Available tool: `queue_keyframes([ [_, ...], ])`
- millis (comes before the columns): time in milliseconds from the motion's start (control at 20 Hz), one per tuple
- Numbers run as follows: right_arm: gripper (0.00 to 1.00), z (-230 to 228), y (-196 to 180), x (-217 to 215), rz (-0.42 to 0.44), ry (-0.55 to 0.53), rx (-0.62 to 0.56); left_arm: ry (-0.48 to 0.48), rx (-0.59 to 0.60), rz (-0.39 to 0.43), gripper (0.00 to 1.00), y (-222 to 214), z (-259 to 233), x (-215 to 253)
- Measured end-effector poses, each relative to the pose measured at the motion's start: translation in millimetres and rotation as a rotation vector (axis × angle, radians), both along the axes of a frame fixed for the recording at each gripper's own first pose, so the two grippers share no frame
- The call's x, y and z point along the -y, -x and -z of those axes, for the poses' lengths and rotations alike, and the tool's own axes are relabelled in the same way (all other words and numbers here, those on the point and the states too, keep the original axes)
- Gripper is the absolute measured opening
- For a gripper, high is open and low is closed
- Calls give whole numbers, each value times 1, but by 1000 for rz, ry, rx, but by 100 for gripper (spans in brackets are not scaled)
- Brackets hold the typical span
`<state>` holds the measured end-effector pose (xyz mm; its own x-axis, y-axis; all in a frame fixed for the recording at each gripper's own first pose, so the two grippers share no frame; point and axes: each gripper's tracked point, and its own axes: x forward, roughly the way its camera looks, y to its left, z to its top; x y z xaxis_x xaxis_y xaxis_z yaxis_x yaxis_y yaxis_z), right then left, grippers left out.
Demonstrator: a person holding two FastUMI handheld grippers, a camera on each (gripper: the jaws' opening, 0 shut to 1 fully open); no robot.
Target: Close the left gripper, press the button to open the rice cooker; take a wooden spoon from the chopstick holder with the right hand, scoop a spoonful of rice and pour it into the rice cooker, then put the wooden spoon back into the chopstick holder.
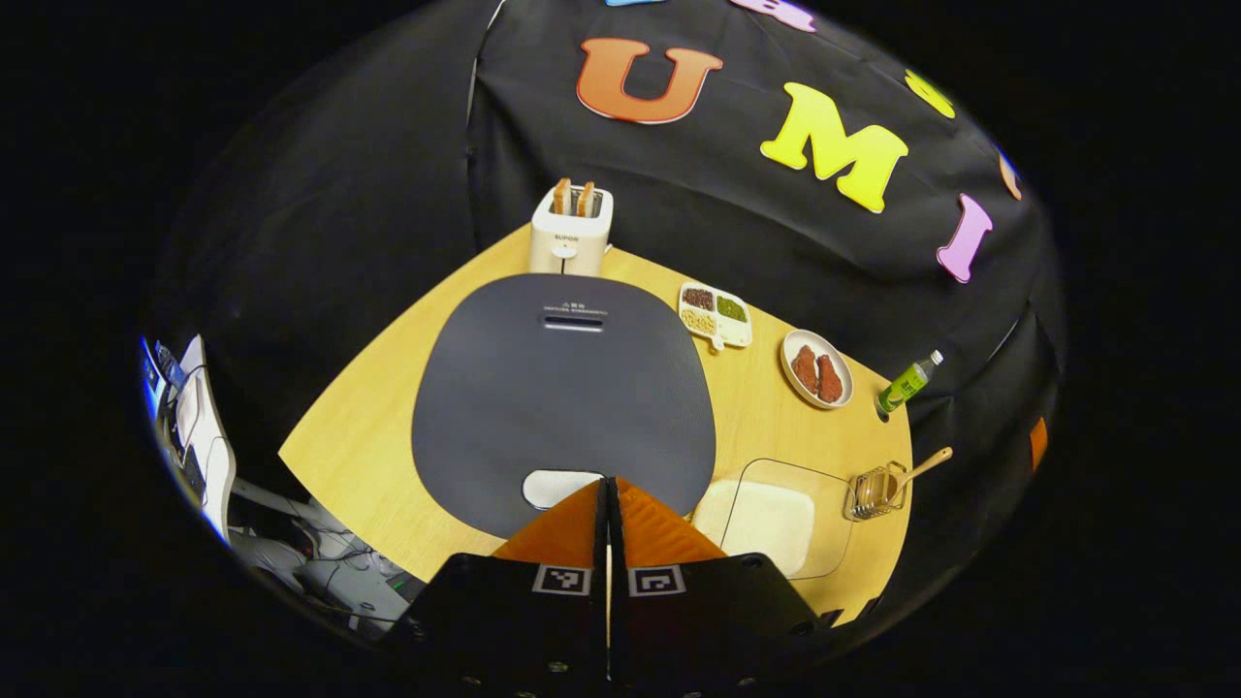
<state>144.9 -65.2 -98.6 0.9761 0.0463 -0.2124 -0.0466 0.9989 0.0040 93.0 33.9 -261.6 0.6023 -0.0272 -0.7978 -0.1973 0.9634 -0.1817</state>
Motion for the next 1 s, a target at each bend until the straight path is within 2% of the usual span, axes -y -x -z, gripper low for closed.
queue_keyframes([
  [350,100,8,-3,21,45,-7,-10,-37,-42,-13,0,-11,22,-19],
  [450,100,15,0,21,44,-27,-27,2,-48,-26,0,-8,23,-20],
  [550,100,20,3,21,49,-40,-34,82,-62,-78,0,-1,30,-16],
  [600,100,22,3,20,51,-44,-38,102,-61,-74,0,-6,29,-15],
  [750,100,23,9,13,36,-43,-50,86,-62,-63,0,-3,27,-19],
  [1000,100,-7,20,28,63,-7,19,28,-18,-32,2,-13,3,-20],
])
